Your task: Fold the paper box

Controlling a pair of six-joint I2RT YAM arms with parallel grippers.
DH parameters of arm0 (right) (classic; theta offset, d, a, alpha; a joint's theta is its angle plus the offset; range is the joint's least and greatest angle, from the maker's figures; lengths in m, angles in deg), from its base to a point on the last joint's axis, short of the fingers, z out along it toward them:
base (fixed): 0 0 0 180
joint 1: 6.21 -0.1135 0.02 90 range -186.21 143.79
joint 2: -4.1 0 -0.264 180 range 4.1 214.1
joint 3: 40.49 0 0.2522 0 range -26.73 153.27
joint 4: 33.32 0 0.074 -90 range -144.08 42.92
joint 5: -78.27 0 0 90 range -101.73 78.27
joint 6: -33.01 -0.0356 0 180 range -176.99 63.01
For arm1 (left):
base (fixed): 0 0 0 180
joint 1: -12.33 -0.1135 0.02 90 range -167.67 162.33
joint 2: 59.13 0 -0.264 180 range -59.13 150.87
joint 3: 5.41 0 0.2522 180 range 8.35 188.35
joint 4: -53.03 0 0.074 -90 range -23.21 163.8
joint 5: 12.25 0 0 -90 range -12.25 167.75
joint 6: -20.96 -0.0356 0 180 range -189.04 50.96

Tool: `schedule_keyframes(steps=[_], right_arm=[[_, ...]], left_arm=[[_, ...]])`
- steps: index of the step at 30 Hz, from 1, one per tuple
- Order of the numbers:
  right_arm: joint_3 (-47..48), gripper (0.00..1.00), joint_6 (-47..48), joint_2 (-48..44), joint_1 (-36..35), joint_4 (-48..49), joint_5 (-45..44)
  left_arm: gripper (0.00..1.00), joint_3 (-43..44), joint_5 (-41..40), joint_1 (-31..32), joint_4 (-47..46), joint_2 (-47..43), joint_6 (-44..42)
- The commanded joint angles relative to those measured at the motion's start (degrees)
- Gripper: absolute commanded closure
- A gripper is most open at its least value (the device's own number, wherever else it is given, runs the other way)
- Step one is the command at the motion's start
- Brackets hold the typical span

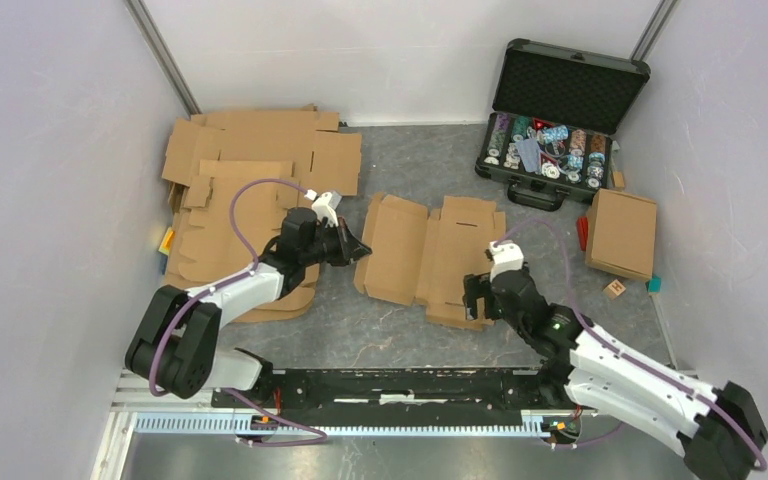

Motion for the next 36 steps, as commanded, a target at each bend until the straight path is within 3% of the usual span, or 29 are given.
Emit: schedule_keyframes(steps=[1,7,13,17,23,26,32,36], right_arm=[[-3.00,0.02,-13.79,-7.62,2.77,-4.90,0.73],[-6.86,0.04,-24.48,-12.21,5.56,-3.75,6.10],[-8.11,0.02,-32.11,-7.31,6.29,-3.48,12.42],[-9.26,0.04,-34.46,-5.52,6.55,1.64,17.42],[-7.27,0.08,-35.80,-6.47,7.18,4.26,16.87],[-6.26,0.13,-35.58,-5.98,7.36,4.15,17.03],[-6.13,0.38,-36.33,-7.61,8.08,2.98,14.25],[-5.73,0.40,-35.98,-9.44,8.76,2.56,11.90]], left_arm=[[0.97,1.33,-2.26,0.16,0.11,-2.81,-2.76],[0.97,1.08,-1.79,0.12,-0.39,-3.26,-2.71],[0.97,0.85,-1.99,0.14,-0.36,-3.62,-2.59],[0.97,0.76,-2.15,0.12,-0.36,-4.05,-2.78],[0.97,0.61,-2.43,0.12,-0.31,-4.24,-3.03],[0.97,0.77,-2.28,0.12,-0.32,-4.07,-3.03],[0.97,0.61,-2.35,0.12,-0.33,-4.08,-3.19],[0.97,0.76,-2.35,0.12,-0.35,-3.98,-3.13]])
